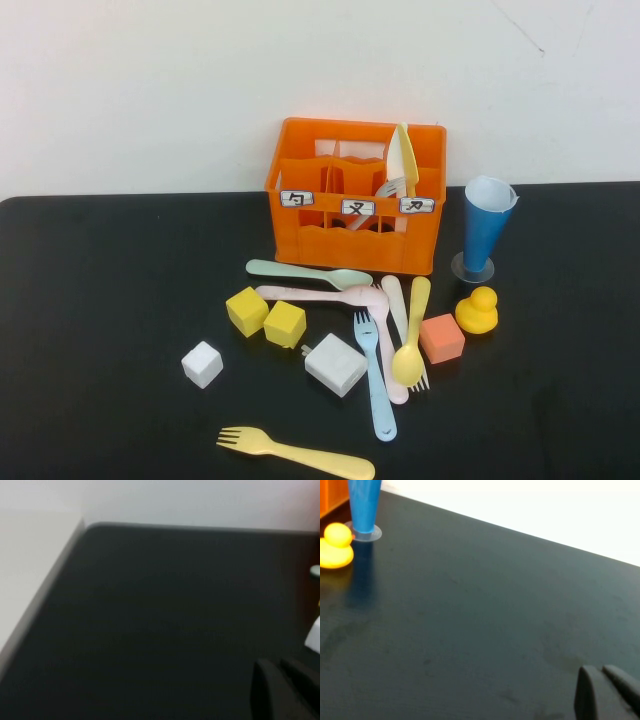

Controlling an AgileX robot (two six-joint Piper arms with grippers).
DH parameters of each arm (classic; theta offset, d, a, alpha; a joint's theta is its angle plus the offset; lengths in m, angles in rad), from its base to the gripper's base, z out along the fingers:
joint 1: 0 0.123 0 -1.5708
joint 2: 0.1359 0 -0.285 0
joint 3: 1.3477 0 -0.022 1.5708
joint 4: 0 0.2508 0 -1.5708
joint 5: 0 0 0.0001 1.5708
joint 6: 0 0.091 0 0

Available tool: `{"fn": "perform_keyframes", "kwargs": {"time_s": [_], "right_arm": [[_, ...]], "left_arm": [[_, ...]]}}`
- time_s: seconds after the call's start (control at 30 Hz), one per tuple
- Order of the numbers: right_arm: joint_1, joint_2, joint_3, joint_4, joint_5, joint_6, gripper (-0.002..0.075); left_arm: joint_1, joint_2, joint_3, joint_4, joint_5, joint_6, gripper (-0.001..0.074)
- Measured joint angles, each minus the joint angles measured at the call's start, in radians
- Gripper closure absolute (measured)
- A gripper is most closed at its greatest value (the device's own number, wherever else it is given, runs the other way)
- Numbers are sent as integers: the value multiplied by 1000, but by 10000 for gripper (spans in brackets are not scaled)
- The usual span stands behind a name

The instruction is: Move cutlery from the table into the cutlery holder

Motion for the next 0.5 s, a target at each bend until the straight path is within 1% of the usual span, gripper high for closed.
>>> {"fn": "perform_keyframes", "kwargs": {"time_s": [0.5], "right_arm": [[0, 0, 0, 0, 0, 0, 729]], "left_arm": [[0, 0, 0, 0, 7, 8, 735]]}}
